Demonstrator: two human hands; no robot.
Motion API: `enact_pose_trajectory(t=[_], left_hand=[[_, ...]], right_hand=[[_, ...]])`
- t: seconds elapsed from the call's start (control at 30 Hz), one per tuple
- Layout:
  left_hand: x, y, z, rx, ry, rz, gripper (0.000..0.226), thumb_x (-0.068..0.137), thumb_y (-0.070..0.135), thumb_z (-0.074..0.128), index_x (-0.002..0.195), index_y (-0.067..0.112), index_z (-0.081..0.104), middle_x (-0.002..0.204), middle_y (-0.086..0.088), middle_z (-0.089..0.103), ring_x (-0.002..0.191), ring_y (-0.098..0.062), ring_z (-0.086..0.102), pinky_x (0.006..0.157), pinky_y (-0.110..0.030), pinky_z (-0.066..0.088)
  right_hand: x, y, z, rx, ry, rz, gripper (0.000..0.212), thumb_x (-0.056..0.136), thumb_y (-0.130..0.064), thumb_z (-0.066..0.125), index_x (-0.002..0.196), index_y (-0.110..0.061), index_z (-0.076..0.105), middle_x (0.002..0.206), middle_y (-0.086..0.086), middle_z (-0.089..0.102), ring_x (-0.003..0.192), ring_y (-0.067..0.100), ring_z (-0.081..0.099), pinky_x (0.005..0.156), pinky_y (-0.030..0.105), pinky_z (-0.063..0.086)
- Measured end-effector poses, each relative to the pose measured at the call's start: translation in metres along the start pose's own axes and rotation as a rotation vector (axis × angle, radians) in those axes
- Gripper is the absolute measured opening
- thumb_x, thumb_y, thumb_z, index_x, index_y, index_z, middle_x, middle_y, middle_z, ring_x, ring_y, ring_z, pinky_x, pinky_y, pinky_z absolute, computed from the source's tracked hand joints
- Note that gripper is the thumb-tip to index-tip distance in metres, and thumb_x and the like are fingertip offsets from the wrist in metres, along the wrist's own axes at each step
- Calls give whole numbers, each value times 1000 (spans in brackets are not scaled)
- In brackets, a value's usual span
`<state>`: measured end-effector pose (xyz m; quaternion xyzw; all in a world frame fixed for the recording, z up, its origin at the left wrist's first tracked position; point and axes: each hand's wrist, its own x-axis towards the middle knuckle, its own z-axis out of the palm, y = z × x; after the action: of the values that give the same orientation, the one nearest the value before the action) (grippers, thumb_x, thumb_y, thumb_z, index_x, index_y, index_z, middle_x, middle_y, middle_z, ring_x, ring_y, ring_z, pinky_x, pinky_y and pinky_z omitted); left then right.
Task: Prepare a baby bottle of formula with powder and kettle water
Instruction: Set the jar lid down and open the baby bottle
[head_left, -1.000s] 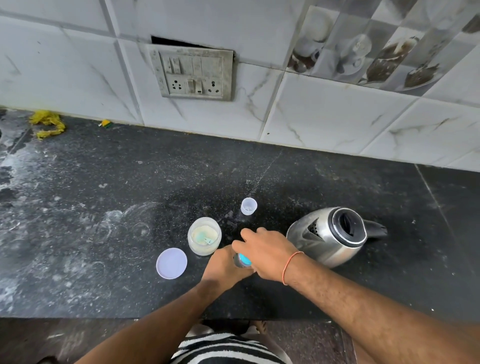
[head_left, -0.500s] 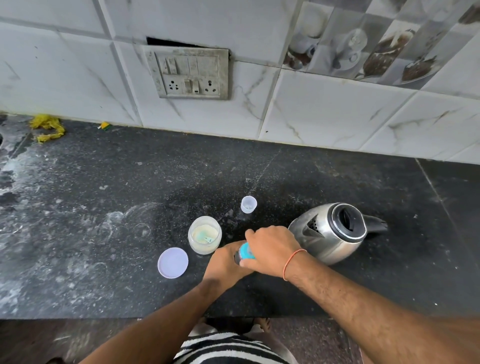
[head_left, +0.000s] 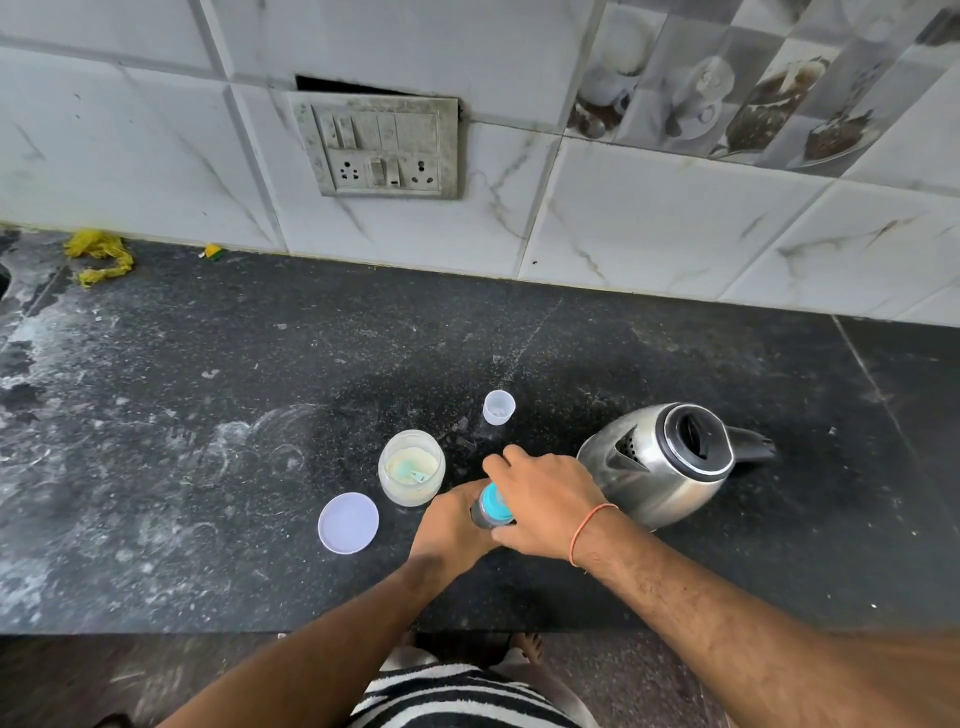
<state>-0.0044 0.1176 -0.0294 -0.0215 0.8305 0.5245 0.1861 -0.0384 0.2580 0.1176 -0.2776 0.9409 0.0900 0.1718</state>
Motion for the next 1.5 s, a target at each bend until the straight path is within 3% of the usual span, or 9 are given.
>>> enact_pose_trajectory(t=[0.17, 0.3, 0.43, 0.73, 0.97, 1.1, 1.27, 1.4, 1.5], left_hand=[[-2, 0, 0, -11, 4, -32, 38, 80, 37, 94, 106, 42, 67, 93, 23, 76, 90, 8, 72, 74, -12, 52], [-1, 0, 0, 12, -3, 3, 35, 83, 27, 91, 98, 49, 67, 90, 33, 75, 89, 12, 70, 71, -7, 47], [0, -3, 1, 1, 11, -23, 43, 77, 40, 95, 114, 38, 73, 99, 23, 79, 94, 10, 72, 78, -15, 55], [-2, 1, -1, -18, 5, -27, 37, 79, 34, 94, 109, 39, 72, 96, 21, 80, 93, 8, 73, 76, -16, 56], [1, -3, 2, 5, 30, -16, 60, 76, 44, 98, 129, 38, 72, 115, 22, 78, 109, 3, 72, 101, -27, 60], [0, 1, -2, 48, -12, -19, 71, 79, 46, 96, 142, 41, 64, 129, 23, 71, 121, -1, 67, 111, -26, 54], [-6, -2, -7, 61, -26, 8, 90, 73, 49, 97, 153, 44, 55, 145, 25, 63, 133, 0, 61, 120, -34, 51], [-11, -3, -9, 93, -15, 0, 103, 77, 48, 96, 165, 40, 42, 164, 20, 50, 150, -4, 49, 130, -33, 38], [-25, -2, -10, 72, -29, -63, 114, 78, 50, 94, 172, 37, 31, 173, 22, 34, 128, -9, 70, 123, -34, 49]], right_hand=[[0, 0, 4, 7, 1, -44, 48, 92, -30, 77, 132, -26, 50, 121, 4, 52, 93, 34, 71, 68, 42, 47], [1, -1, 1, 3, 9, 43, 52, 95, -52, 72, 131, -21, 51, 121, 5, 60, 99, 33, 72, 73, 41, 46], [-1, -1, 3, 25, 3, -11, 50, 94, -33, 76, 136, -28, 49, 122, 4, 54, 95, 34, 72, 69, 40, 45], [-4, 0, -8, 8, 57, -10, 39, 94, -41, 72, 127, -27, 57, 116, 2, 58, 93, 31, 71, 67, 38, 42], [9, 31, -26, 461, 212, 198, 49, 77, -43, 81, 118, -35, 55, 113, -13, 64, 91, 19, 63, 75, 37, 52], [39, 48, -13, 768, 335, 331, 68, 78, -39, 89, 141, -33, 63, 124, -12, 68, 95, 12, 66, 92, 35, 56], [79, 62, 5, 822, 420, 417, 65, 86, -21, 91, 147, -17, 67, 140, 3, 67, 126, 21, 67, 109, 36, 56], [98, 63, 18, 871, 375, 468, 62, 85, -16, 92, 142, -16, 68, 140, 6, 68, 127, 21, 66, 104, 30, 53], [105, 62, 29, 905, 356, 456, 60, 81, -17, 95, 135, -18, 70, 133, 3, 70, 119, 18, 67, 97, 26, 52]])
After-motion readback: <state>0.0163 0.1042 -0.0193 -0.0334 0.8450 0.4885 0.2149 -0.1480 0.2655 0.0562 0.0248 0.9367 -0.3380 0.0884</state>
